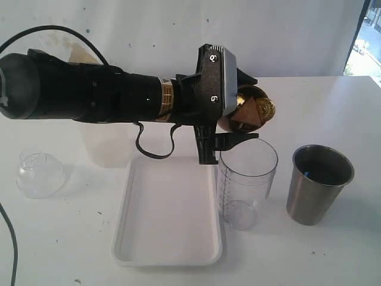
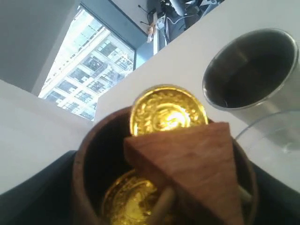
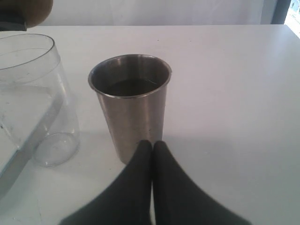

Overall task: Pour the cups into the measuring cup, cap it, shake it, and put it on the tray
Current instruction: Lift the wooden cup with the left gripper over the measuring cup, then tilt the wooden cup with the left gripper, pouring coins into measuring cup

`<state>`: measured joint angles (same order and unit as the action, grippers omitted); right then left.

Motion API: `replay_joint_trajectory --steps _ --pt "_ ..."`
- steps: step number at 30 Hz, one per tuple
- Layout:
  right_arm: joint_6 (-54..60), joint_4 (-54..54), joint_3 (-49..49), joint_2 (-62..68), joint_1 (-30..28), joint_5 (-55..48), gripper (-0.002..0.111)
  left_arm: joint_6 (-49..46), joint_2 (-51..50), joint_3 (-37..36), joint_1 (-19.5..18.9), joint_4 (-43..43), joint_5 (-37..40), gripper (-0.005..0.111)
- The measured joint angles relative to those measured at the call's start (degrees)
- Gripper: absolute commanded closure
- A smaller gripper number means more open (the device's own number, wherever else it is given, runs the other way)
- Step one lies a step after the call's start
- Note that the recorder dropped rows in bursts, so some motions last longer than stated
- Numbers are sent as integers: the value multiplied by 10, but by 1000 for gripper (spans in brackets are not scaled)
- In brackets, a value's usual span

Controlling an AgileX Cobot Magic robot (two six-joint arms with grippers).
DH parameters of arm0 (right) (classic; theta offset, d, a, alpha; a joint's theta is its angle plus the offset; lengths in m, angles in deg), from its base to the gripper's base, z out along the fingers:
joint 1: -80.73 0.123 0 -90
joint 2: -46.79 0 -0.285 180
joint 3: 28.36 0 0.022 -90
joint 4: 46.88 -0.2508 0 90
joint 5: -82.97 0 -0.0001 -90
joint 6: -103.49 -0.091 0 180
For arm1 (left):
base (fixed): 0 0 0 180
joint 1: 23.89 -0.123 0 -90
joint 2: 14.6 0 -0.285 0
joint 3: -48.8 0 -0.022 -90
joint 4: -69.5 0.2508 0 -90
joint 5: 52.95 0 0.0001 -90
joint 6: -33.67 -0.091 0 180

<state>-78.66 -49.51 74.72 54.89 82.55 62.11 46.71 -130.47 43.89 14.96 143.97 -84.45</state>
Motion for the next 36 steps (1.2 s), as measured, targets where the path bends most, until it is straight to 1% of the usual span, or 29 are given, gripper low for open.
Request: replay_joint_trajectory --steps 5,12,19,28,36 --pt "0 0 0 0 0 0 108 -2 0 0 0 4 0 107" --pt "0 0 0 0 0 0 108 -29 0 0 0 8 -1 107" --pt "0 0 0 0 0 0 108 -82 0 0 0 31 0 107" --pt "0 0 0 0 0 0 108 -116 0 0 0 34 -3 107" --pt "0 0 0 0 0 0 108 -185 0 0 0 34 -7 107"
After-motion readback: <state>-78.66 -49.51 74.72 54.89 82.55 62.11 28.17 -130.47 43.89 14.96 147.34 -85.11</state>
